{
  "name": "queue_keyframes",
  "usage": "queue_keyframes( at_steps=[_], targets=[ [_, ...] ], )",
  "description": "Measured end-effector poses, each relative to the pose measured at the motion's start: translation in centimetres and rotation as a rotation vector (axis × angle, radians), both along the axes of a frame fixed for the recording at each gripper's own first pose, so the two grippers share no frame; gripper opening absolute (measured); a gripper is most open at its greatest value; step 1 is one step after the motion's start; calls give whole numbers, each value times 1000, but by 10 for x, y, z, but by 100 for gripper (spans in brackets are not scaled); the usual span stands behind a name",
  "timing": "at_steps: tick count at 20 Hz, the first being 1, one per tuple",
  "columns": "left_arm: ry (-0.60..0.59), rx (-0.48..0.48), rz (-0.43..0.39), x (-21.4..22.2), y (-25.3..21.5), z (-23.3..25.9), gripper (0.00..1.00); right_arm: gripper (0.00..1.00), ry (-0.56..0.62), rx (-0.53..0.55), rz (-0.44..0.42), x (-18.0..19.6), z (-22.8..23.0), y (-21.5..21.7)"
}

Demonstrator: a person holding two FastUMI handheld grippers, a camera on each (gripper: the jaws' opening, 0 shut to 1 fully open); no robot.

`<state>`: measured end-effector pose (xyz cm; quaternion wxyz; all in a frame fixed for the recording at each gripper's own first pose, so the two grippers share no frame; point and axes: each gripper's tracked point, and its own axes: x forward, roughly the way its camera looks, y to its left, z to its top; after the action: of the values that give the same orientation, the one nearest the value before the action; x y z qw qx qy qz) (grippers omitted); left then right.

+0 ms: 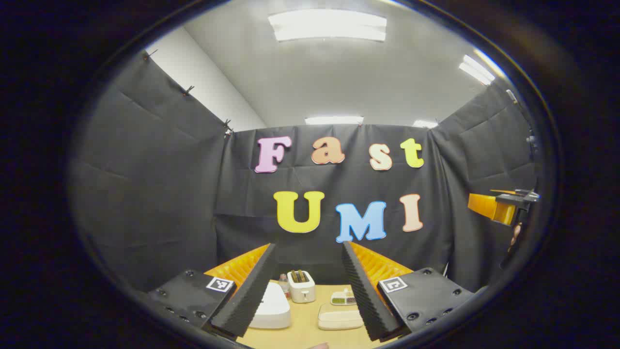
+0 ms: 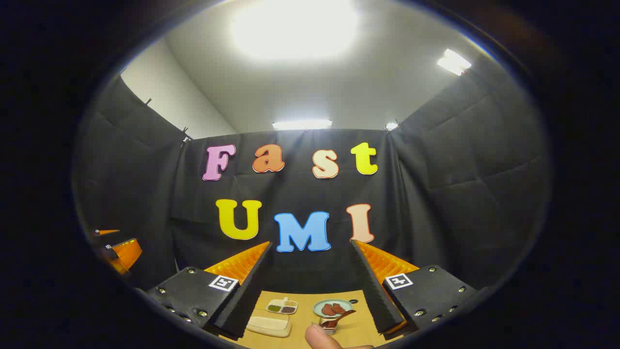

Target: Close the left gripper, press the button to open the rice cooker; take a wooden spoon from the chopstick holder with the right hand, scoop a spoonful of rice and pour it into the rice cooker, then put the wooden spoon back into the chopstick holder.

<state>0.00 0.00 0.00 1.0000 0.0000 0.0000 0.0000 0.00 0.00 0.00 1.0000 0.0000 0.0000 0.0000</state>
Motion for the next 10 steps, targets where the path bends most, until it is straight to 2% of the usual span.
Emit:
queue_keyframes(
  at_steps=[3,4,7,8,9,10],
  targets=[
    [31,7,-4,0,-2,-7,89,95,-26,-86,-27,-5,8,-14],
    [44,-5,-17,3,-5,-11,94,95,-31,-107,-38,-7,10,-15],
    [90,-54,-40,3,-13,-22,92,95,21,-119,-27,-9,-6,-11],
    [98,-59,-34,3,-12,-24,99,95,37,-108,-25,-11,-9,-13],
    [108,-57,-25,3,-12,-27,92,95,44,-95,-21,-11,-9,-16],
    [115,-54,-15,2,-12,-29,92,95,49,-85,-15,-13,-9,-18]
  ],
)
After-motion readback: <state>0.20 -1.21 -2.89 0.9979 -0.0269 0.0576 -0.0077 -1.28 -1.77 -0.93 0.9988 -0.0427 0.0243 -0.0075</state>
